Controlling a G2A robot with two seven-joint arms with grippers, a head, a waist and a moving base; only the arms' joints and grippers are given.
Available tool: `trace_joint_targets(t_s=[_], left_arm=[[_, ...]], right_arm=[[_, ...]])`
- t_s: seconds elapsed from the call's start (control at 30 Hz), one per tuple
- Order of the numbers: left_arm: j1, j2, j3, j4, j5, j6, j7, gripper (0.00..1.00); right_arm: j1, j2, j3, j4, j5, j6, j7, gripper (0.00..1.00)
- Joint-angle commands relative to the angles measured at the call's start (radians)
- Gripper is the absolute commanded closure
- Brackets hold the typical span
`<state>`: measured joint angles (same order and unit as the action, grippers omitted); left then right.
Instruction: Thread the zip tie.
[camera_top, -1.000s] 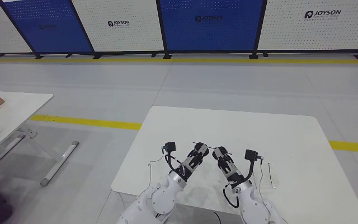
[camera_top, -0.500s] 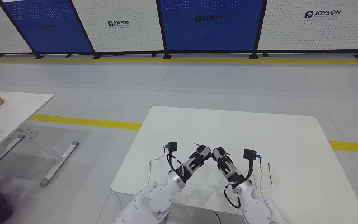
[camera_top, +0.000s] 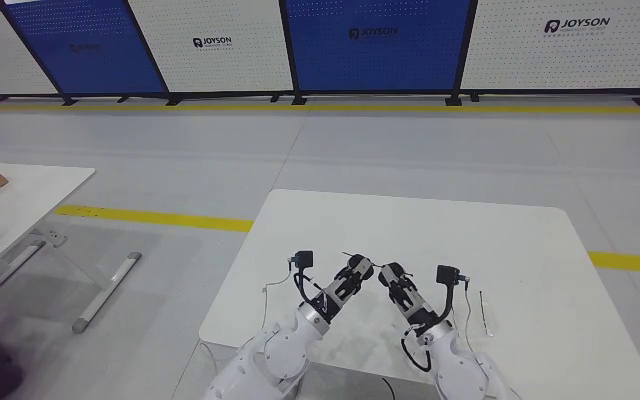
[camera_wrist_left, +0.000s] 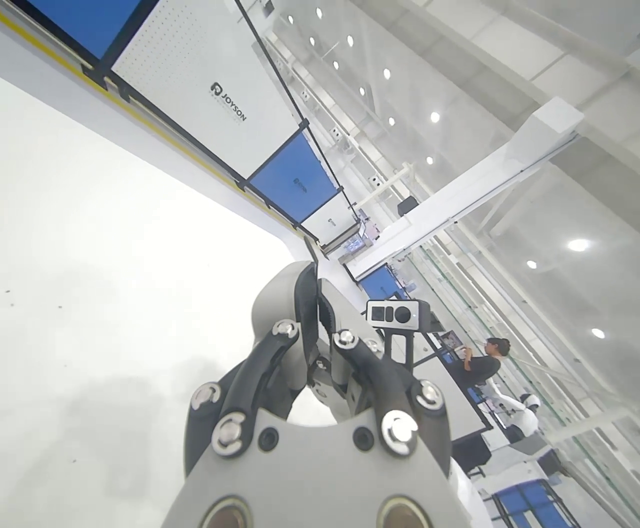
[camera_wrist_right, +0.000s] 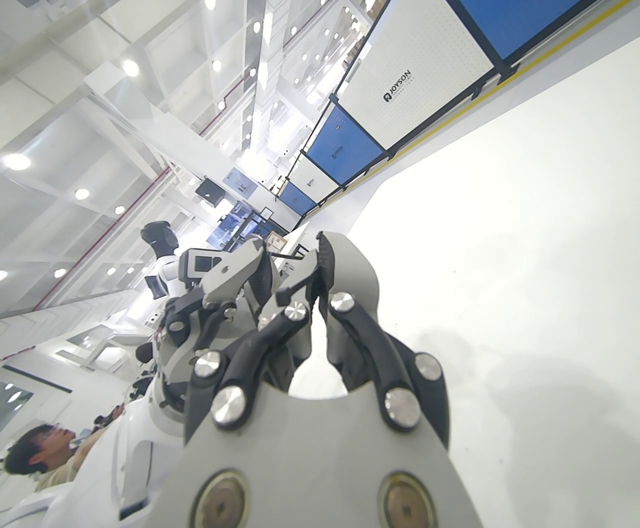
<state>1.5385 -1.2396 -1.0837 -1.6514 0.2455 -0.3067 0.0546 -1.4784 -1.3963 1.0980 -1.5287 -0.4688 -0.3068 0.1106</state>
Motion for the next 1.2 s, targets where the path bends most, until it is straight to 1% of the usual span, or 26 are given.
trace_joint_targets(t_s=[0.0, 0.13, 0.2, 0.23, 0.3, 0.53, 0.67, 0.7, 0.73, 0.8, 0.9, 1.17], left_arm=[[0.0, 0.0, 0.0, 0.0, 0.0, 0.0, 0.0, 1.0], [-0.001, -0.001, 0.003, 0.0, -0.006, 0.005, -0.006, 1.0], [-0.002, -0.001, 0.009, -0.002, -0.039, 0.003, -0.039, 1.0], [-0.003, 0.0, 0.007, -0.003, -0.063, 0.0, -0.06, 1.0], [-0.005, 0.001, 0.001, -0.003, -0.084, -0.001, -0.081, 1.0], [-0.005, 0.003, -0.007, -0.006, -0.087, -0.001, -0.082, 1.0], [-0.005, 0.003, -0.009, -0.005, -0.089, -0.001, -0.078, 1.0], [-0.006, 0.002, -0.01, -0.004, -0.089, 0.001, -0.077, 1.0], [-0.007, 0.002, -0.01, -0.003, -0.089, 0.002, -0.077, 1.0], [-0.008, 0.002, -0.009, -0.001, -0.089, 0.005, -0.075, 1.0], [-0.01, 0.002, -0.008, 0.003, -0.091, 0.007, -0.075, 1.0], [-0.015, 0.0, -0.007, 0.012, -0.105, 0.01, -0.07, 1.0]], right_arm=[[0.0, 0.0, 0.0, 0.0, 0.0, 0.0, 0.0, 1.0], [0.0, 0.0, 0.0, 0.0, 0.0, 0.0, 0.0, 1.0], [-0.001, 0.0, -0.001, -0.002, 0.0, 0.006, -0.001, 1.0], [0.0, 0.0, -0.002, -0.005, -0.001, 0.013, 0.002, 1.0], [0.002, 0.0, -0.003, -0.008, -0.003, 0.022, 0.006, 1.0], [0.008, 0.003, -0.005, -0.012, -0.002, 0.033, 0.028, 1.0], [0.008, 0.004, -0.006, -0.013, 0.012, 0.027, 0.032, 1.0], [0.007, 0.004, -0.006, -0.014, 0.016, 0.027, 0.031, 0.82], [0.007, 0.004, -0.006, -0.014, 0.019, 0.027, 0.03, 0.67], [0.005, 0.004, -0.005, -0.016, 0.025, 0.026, 0.027, 0.6], [0.002, 0.005, -0.005, -0.018, 0.026, 0.023, 0.019, 0.59], [-0.008, 0.008, -0.006, -0.023, 0.029, 0.009, 0.008, 0.63]])
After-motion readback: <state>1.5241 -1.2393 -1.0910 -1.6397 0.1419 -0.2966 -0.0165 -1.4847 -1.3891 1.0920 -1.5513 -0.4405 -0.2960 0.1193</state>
